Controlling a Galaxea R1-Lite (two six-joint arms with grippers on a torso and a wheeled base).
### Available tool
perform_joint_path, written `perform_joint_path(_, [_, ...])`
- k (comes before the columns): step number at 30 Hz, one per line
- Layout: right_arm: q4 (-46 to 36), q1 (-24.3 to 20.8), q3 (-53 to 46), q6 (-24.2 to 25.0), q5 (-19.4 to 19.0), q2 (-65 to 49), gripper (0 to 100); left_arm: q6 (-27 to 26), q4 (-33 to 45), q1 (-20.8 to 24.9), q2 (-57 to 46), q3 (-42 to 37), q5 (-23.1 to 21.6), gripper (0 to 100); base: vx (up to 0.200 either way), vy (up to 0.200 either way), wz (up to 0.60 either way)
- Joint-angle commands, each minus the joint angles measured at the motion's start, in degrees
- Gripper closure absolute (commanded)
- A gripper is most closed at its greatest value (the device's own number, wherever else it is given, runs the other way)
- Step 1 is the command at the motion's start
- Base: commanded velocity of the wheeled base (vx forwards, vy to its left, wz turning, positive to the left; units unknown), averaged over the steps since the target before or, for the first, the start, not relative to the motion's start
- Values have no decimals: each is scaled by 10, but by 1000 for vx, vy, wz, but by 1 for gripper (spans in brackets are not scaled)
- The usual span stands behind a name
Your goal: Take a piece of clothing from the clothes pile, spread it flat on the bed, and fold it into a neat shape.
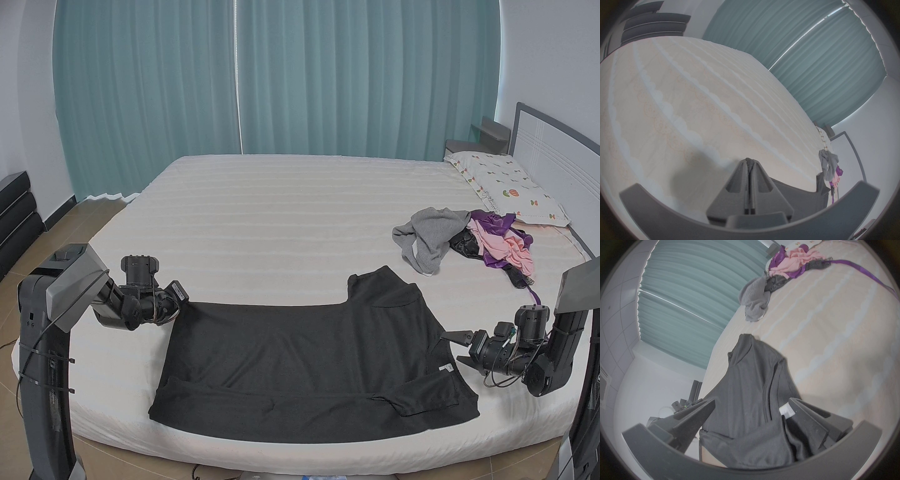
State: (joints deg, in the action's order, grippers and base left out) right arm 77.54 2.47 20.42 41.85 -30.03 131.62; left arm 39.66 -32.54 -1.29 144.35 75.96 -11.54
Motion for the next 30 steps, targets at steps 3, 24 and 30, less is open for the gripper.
perform_joint_path(3, [-22, -12, 66, -3, 35, 3, 0, 17, -1, 0, -18, -3, -1, 100, 0, 0, 0])
perform_joint_path(24, [-396, -80, 527, -59, 167, 119, 0, 41, -1, 4, -24, -27, -7, 100, 0, 0, 0])
perform_joint_path(30, [-437, -80, 628, -66, 171, 171, 0, 41, -1, 4, -25, -28, -7, 100, 0, 0, 0])
